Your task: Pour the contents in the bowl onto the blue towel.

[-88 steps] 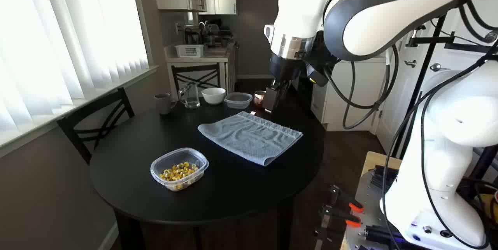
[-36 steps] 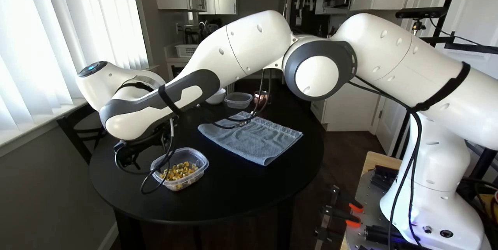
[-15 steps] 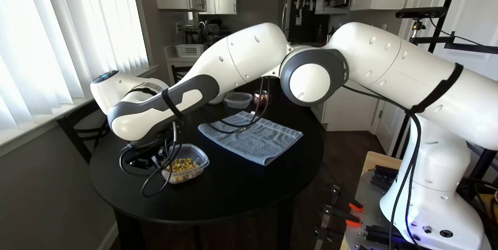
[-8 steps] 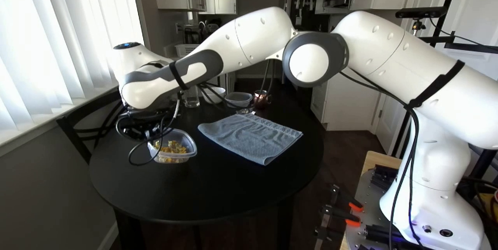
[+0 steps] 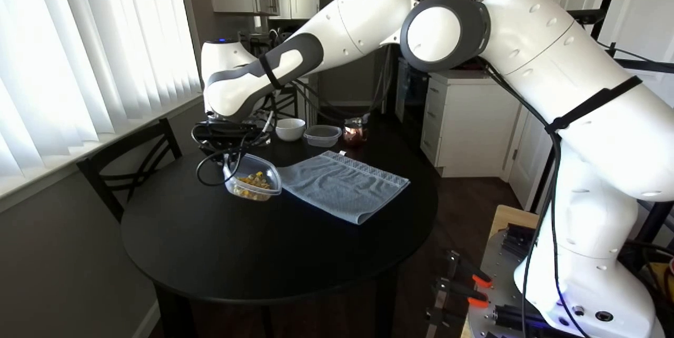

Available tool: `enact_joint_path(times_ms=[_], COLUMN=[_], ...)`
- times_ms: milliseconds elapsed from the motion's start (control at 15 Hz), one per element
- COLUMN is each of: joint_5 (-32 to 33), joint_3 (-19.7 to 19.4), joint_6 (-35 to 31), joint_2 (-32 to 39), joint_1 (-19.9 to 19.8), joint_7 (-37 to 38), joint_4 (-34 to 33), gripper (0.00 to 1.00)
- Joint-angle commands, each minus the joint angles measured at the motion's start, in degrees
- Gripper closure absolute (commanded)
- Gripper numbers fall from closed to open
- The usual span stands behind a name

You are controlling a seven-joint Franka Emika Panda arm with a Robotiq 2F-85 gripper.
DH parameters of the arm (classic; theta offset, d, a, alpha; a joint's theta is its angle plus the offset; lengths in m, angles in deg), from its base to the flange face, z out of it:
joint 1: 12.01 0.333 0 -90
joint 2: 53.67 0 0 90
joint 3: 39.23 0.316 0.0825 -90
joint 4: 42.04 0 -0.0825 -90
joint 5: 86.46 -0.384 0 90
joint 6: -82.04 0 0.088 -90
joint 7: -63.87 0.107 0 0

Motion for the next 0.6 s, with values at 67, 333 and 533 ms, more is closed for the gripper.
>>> enact_joint_path(times_ms=[67, 333, 533], joint_5=[-3.45, -5.76, -5.50], joint_3=[-4.21, -7.70, -10.67], joint_6=[-5.84, -11.67, -15.33], joint_2=[-9.50, -15.29, -18.71], joint_1=[-1.02, -1.85, -0.79], joint_7=[0.93, 4.86, 10.82], joint_4=[15.86, 25.86, 32.15], gripper=[0.99, 0.99, 0.99])
